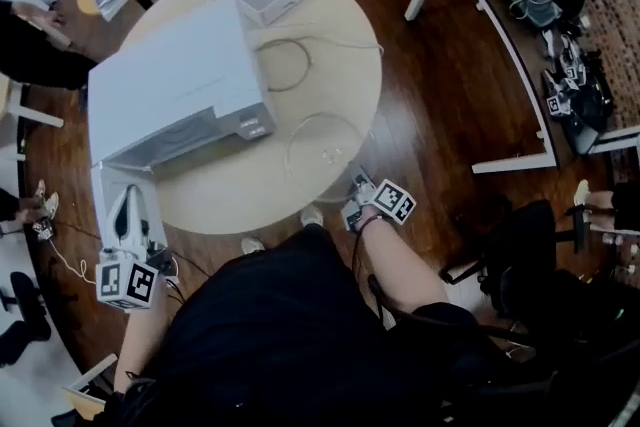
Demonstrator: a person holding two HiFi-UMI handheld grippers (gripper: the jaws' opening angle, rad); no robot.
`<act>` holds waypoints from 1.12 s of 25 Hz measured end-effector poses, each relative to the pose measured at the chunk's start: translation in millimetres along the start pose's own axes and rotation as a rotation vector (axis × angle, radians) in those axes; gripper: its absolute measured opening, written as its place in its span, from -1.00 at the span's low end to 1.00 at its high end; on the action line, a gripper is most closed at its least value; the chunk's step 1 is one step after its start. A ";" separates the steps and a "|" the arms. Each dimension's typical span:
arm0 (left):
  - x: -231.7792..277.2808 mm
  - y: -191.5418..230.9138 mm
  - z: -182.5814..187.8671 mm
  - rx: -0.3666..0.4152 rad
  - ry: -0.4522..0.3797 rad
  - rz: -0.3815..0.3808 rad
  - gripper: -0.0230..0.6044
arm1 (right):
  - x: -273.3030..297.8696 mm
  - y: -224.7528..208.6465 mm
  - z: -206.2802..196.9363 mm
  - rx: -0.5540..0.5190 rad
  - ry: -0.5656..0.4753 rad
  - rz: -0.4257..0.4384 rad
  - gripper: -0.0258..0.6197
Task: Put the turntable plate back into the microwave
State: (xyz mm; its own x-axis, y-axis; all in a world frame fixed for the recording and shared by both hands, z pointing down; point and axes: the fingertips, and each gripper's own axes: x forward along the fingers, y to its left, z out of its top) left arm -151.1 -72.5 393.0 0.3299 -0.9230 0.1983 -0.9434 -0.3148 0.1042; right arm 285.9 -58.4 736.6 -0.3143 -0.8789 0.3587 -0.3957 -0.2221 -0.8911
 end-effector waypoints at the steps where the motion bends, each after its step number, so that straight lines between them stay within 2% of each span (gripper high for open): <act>1: 2.3 -4.9 -2.0 -0.004 0.000 -0.004 -0.91 | -0.4 9.4 5.6 0.023 -0.013 0.051 -0.77; 5: 8.7 -17.3 -8.7 -0.027 -0.006 -0.025 -0.91 | -14.6 14.3 24.0 0.047 -0.050 0.074 -0.82; 11: 2.7 -3.2 -6.0 -0.036 -0.029 -0.021 -0.91 | -16.1 22.9 21.4 0.088 -0.088 0.097 -0.84; 23: 2.0 1.3 -11.5 -0.055 -0.038 -0.073 -0.91 | -38.6 23.7 21.1 0.196 -0.209 0.113 -0.82; 28: 1.7 6.5 -13.0 -0.062 -0.035 -0.087 -0.91 | -47.7 45.0 22.7 0.255 -0.275 0.157 -0.82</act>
State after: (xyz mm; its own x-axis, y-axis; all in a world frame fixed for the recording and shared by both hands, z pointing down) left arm -156.2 -73.2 406.6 0.4079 -0.9002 0.1523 -0.9071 -0.3806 0.1799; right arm 302.8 -36.1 673.1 -0.0980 -0.9829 0.1556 -0.1233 -0.1431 -0.9820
